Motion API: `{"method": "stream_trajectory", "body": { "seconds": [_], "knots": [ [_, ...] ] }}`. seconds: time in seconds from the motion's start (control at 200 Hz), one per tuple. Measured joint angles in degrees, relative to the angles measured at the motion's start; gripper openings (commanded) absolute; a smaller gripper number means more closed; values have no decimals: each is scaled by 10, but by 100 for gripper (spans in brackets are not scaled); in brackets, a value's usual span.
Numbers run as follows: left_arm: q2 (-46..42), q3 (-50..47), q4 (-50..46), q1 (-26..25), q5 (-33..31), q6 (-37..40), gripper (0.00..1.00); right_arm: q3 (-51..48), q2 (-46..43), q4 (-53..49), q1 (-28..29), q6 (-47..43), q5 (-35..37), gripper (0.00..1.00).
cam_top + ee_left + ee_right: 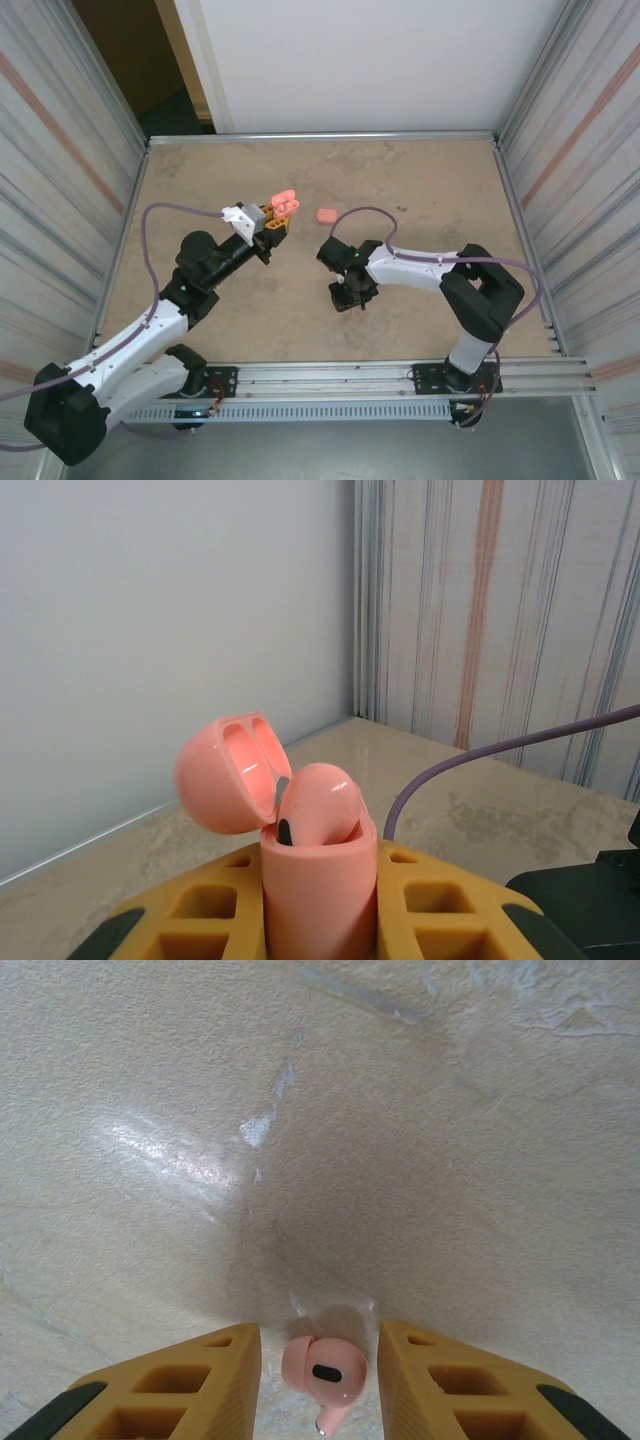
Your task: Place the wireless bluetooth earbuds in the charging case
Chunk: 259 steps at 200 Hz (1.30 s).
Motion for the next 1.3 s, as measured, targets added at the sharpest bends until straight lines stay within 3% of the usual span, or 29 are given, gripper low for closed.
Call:
{"method": "stream_trajectory", "body": {
  "seconds": [0.421, 0.797, 1.298],
  "knots": [
    [0, 0, -1, 0, 0, 0, 0, 0, 9, 0, 0, 0, -9, 26],
    [0, 0, -2, 0, 0, 0, 0, 0, 5, -1, 0, -1, -8, 25],
    [24, 3, 8, 0, 7, -16, 0, 28, -112, -7, -42, -38, 43, 25]
  ]
}}
